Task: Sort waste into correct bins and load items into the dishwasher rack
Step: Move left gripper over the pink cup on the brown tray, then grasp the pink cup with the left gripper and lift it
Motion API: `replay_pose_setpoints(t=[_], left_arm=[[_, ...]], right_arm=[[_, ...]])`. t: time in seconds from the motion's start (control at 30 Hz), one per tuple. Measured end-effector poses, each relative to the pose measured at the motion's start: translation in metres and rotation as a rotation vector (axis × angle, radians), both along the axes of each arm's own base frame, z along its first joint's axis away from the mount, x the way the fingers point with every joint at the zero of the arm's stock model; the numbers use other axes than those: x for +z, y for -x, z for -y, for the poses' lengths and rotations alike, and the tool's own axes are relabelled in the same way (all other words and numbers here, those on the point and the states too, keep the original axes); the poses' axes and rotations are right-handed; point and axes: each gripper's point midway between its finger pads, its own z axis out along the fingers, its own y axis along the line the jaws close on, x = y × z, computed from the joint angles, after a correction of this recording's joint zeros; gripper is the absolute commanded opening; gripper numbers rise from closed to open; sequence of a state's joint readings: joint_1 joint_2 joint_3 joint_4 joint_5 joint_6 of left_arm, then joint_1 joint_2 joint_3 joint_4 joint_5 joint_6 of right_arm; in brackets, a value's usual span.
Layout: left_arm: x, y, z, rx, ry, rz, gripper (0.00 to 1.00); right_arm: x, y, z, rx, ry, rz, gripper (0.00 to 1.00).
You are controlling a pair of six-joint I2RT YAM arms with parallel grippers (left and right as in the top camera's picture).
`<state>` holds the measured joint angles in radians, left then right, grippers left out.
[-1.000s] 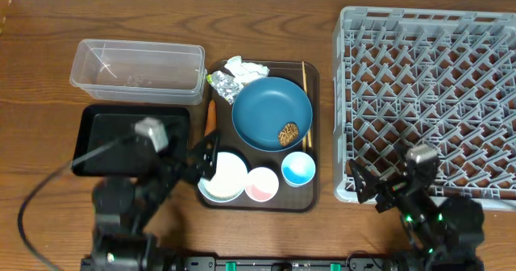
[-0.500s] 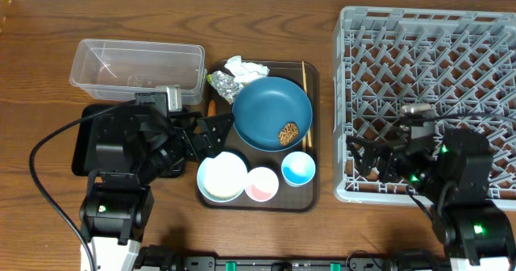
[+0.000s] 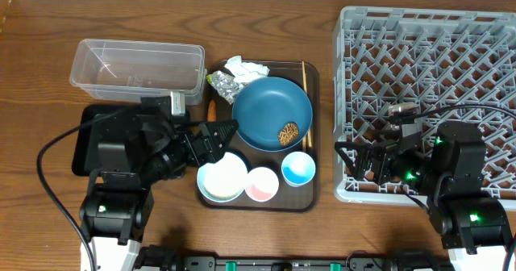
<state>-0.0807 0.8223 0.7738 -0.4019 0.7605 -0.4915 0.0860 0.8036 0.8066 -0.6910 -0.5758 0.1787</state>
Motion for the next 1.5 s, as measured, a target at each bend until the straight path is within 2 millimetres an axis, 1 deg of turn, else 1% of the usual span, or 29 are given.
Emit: replay_pose_setpoints(t=[0.1, 0.2, 0.37, 0.43, 0.5, 0.6, 0.63, 0.67, 0.7, 0.83, 0.87, 0.93, 1.0, 1.07, 1.13, 1.23, 1.27, 1.3, 1.33, 1.4, 1.5], left_arm=[[-0.010, 0.006, 0.000, -0.007, -0.013, -0.046, 0.98], [-0.020, 0.013, -0.001, -0.031, -0.055, -0.063, 0.98], [-0.031, 0.018, -0.006, -0.032, -0.111, -0.084, 0.99], [-0.037, 0.019, -0.010, -0.017, -0.138, -0.101, 0.99], [-0.045, 0.021, -0.016, 0.009, -0.172, -0.135, 0.97], [-0.060, 0.027, -0.025, 0.044, -0.237, -0.194, 0.87], [-0.064, 0.029, -0.026, 0.049, -0.252, -0.208, 0.81], [-0.069, 0.033, -0.028, 0.056, -0.281, -0.229, 0.74], [-0.074, 0.036, -0.030, 0.060, -0.311, -0.247, 0.71], [-0.086, 0.045, -0.033, 0.069, -0.413, -0.273, 0.71], [-0.088, 0.046, -0.031, 0.065, -0.435, -0.270, 0.71], [-0.089, 0.048, -0.028, 0.060, -0.464, -0.265, 0.71], [-0.091, 0.051, -0.022, 0.045, -0.493, -0.256, 0.71], [-0.092, 0.054, -0.018, 0.035, -0.519, -0.249, 0.71], [-0.096, 0.059, -0.009, 0.007, -0.546, -0.246, 0.71], [-0.106, 0.064, 0.002, -0.029, -0.603, -0.258, 0.70], [-0.109, 0.065, 0.004, -0.037, -0.619, -0.265, 0.68], [-0.114, 0.066, 0.007, -0.043, -0.643, -0.274, 0.61], [-0.119, 0.067, 0.010, -0.046, -0.666, -0.287, 0.59], [-0.128, 0.066, 0.016, -0.059, -0.705, -0.294, 0.57], [-0.138, 0.058, 0.030, -0.073, -0.727, -0.289, 0.58]], right_arm=[[-0.002, 0.001, 0.000, -0.001, 0.002, -0.010, 0.99], [-0.015, 0.003, 0.007, -0.033, 0.037, -0.068, 0.99], [-0.051, 0.014, 0.035, -0.146, 0.190, -0.294, 0.99], [-0.054, 0.015, 0.042, -0.170, 0.237, -0.356, 0.99], [-0.053, 0.009, 0.047, -0.186, 0.271, -0.392, 0.99], [-0.045, -0.003, 0.049, -0.196, 0.291, -0.402, 0.99], [-0.041, -0.007, 0.048, -0.194, 0.291, -0.393, 0.99], [-0.037, -0.011, 0.046, -0.188, 0.288, -0.378, 0.99], [-0.032, -0.015, 0.042, -0.177, 0.283, -0.354, 0.99], [-0.016, -0.024, 0.015, -0.094, 0.262, -0.258, 0.99], [-0.013, -0.024, 0.007, -0.069, 0.259, -0.238, 0.99], [-0.010, -0.024, -0.002, -0.042, 0.254, -0.218, 0.99], [-0.009, -0.025, -0.007, -0.041, 0.248, -0.210, 0.99], [-0.010, -0.026, -0.004, -0.080, 0.248, -0.224, 0.99], [-0.011, -0.029, 0.001, -0.131, 0.249, -0.238, 0.99], [-0.012, -0.030, 0.006, -0.173, 0.249, -0.248, 0.99], [-0.012, -0.031, 0.007, -0.182, 0.248, -0.250, 0.99], [-0.012, -0.031, 0.007, -0.188, 0.248, -0.252, 0.99], [-0.012, -0.031, 0.008, -0.195, 0.247, -0.254, 0.99], [-0.012, -0.032, 0.009, -0.204, 0.249, -0.255, 0.99], [-0.012, -0.032, 0.010, -0.211, 0.247, -0.258, 0.99]])
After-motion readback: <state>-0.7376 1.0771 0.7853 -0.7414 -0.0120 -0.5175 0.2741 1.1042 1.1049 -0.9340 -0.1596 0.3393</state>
